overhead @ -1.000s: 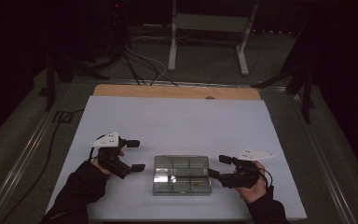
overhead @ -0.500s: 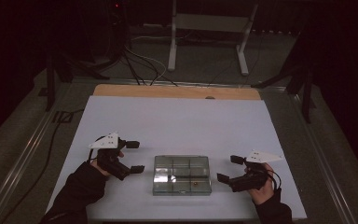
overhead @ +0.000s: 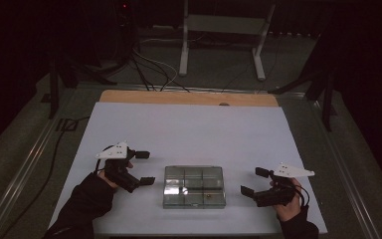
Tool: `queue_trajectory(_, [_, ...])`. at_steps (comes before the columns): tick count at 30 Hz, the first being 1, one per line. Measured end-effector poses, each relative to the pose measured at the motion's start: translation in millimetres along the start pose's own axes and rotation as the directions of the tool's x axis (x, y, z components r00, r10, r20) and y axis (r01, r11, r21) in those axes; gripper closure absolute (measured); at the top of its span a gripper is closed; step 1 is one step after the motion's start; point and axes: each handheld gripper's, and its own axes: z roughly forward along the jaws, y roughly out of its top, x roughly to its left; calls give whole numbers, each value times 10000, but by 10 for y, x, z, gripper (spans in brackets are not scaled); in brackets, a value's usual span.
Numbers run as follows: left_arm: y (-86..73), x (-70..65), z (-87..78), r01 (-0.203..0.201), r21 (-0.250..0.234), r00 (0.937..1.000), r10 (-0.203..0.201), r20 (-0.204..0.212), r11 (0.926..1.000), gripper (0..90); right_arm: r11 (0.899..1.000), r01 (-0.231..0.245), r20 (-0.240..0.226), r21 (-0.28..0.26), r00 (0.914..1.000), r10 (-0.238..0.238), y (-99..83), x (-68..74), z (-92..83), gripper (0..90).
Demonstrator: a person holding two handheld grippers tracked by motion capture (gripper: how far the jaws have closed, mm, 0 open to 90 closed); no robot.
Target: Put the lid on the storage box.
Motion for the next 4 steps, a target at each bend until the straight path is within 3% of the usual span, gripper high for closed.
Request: queue_trajectory(4, [6,4,-2,-12,-11,10000,12,-32,10000,14,10000,31,-31,15,10000,-31,-7,-5,11,0])
